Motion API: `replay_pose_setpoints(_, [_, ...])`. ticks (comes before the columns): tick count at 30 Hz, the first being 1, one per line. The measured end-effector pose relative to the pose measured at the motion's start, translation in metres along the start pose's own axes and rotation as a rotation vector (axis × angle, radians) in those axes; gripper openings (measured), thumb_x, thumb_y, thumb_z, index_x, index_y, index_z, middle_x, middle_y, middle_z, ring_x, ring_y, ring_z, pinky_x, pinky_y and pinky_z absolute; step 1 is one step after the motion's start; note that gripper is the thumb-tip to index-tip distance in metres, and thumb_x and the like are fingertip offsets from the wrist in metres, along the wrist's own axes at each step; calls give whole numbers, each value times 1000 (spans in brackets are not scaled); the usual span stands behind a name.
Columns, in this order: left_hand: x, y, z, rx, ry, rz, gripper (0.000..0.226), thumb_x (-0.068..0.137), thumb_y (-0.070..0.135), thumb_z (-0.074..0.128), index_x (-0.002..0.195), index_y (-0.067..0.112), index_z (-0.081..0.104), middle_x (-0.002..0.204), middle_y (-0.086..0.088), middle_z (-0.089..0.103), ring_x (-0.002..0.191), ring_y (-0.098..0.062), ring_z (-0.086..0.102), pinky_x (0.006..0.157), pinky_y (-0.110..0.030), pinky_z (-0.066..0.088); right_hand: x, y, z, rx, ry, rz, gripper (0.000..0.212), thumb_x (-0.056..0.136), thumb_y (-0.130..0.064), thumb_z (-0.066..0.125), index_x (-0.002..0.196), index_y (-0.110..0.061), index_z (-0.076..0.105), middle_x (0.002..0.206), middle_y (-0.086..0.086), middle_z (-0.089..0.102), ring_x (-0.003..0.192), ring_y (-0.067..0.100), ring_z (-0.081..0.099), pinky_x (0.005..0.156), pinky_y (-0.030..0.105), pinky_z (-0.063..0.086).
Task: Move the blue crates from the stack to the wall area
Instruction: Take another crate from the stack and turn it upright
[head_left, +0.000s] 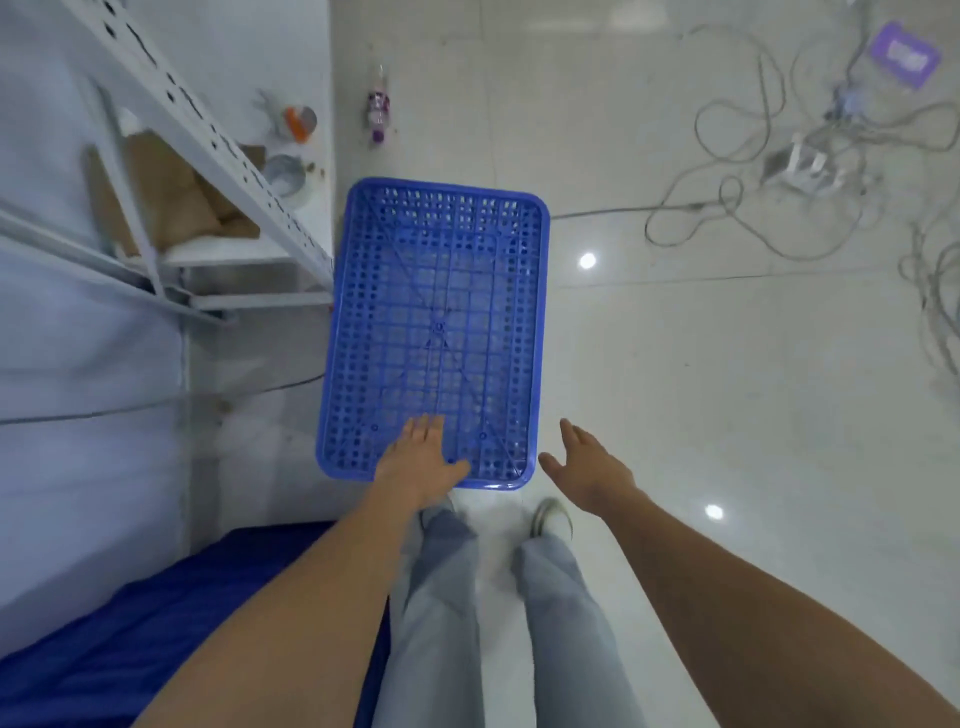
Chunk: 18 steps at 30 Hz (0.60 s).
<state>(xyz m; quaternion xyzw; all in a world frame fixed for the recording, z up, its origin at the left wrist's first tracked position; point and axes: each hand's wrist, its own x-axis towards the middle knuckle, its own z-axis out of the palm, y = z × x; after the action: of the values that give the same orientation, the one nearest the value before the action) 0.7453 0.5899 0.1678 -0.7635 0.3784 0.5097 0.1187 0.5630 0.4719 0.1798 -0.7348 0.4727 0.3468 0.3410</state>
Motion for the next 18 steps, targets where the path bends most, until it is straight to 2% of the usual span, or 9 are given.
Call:
replay_pose_setpoints(6, [85, 7, 56, -22, -15, -73, 84, 94, 52, 39, 154, 12, -5, 163, -4, -8, 150, -20, -5, 122, -40, 12, 86, 37, 61, 148, -67, 16, 70, 98, -48, 32, 153, -19, 1, 162, -4, 8, 148, 13, 11, 115, 37, 23])
replay_pose_setpoints(11, [168, 38, 92, -67, 88, -111, 90, 92, 57, 40, 153, 12, -8, 162, -5, -15, 150, -22, -9, 120, -42, 12, 159, 67, 96, 295, -61, 42, 71, 97, -48, 34, 153, -20, 2, 162, -3, 10, 147, 17, 18, 114, 40, 26])
replay_pose_setpoints(14, [215, 69, 103, -135, 163, -153, 99, 87, 64, 44, 153, 13, -9, 161, -7, -20, 148, -29, -16, 120, -50, 12, 197, 81, 110, 363, -45, 48, 67, 98, -42, 33, 153, -19, 4, 162, -1, 12, 147, 19, 20, 114, 39, 25])
replay_pose_setpoints(18, [257, 115, 112, -198, 225, -345, 122, 71, 77, 52, 152, 12, -13, 158, -14, -25, 142, -44, -25, 110, -64, 22, 232, 92, 117, 462, -30, -13, 64, 94, -22, 41, 152, -16, 15, 158, 3, 25, 143, 20, 28, 111, 35, 28])
